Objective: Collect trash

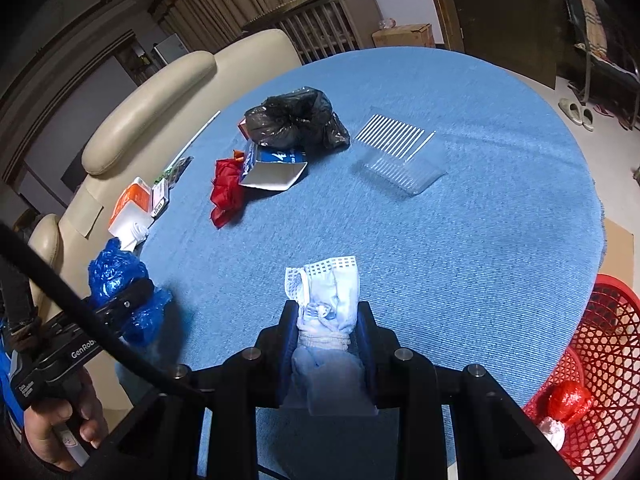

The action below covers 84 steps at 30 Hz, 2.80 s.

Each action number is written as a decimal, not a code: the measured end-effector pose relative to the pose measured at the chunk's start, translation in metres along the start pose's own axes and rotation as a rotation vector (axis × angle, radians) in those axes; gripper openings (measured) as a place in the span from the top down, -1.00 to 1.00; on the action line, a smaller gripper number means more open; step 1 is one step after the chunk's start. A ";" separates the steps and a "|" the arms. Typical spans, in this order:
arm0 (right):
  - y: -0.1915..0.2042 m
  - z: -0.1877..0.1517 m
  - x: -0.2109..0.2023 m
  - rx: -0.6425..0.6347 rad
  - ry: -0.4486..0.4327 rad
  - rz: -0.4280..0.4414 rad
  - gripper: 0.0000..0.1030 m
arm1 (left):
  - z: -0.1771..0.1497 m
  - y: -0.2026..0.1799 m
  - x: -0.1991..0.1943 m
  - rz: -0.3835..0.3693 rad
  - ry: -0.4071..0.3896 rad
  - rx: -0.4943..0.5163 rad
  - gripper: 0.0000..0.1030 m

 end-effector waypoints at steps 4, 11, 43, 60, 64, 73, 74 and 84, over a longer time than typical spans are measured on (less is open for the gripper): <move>0.002 0.000 0.002 -0.002 0.003 0.006 0.41 | 0.003 0.003 0.000 0.004 -0.005 -0.001 -0.19; 0.001 0.003 -0.006 0.007 -0.010 0.020 0.41 | 0.009 0.002 -0.007 0.007 -0.025 0.004 -0.19; -0.037 -0.018 -0.065 0.116 -0.084 0.037 0.41 | 0.016 -0.075 -0.043 -0.072 -0.087 0.141 -0.19; -0.200 -0.056 -0.127 0.329 -0.125 -0.240 0.41 | -0.009 -0.242 -0.069 -0.377 -0.087 0.363 -0.19; -0.231 -0.066 -0.119 0.355 -0.088 -0.283 0.38 | -0.018 -0.278 -0.078 -0.443 -0.087 0.419 -0.19; -0.274 -0.056 -0.119 0.440 -0.125 -0.299 -0.50 | -0.037 -0.327 -0.088 -0.539 -0.057 0.503 -0.19; -0.277 -0.054 -0.121 0.444 -0.137 -0.299 -0.50 | -0.039 -0.330 -0.088 -0.545 -0.052 0.510 -0.19; -0.295 -0.045 -0.160 0.488 -0.226 -0.314 -0.50 | -0.077 -0.382 -0.077 -0.655 0.076 0.572 -0.38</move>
Point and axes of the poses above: each gripper's, at about its wrist camera, not at the fingertips, and x roughly the way its jaws point, y to its left, z to its top, the point moved 10 cm from there along x, roughly the way its jaws point, and after that the axes turned 7 degrees about -y, right-handed, at the moved point
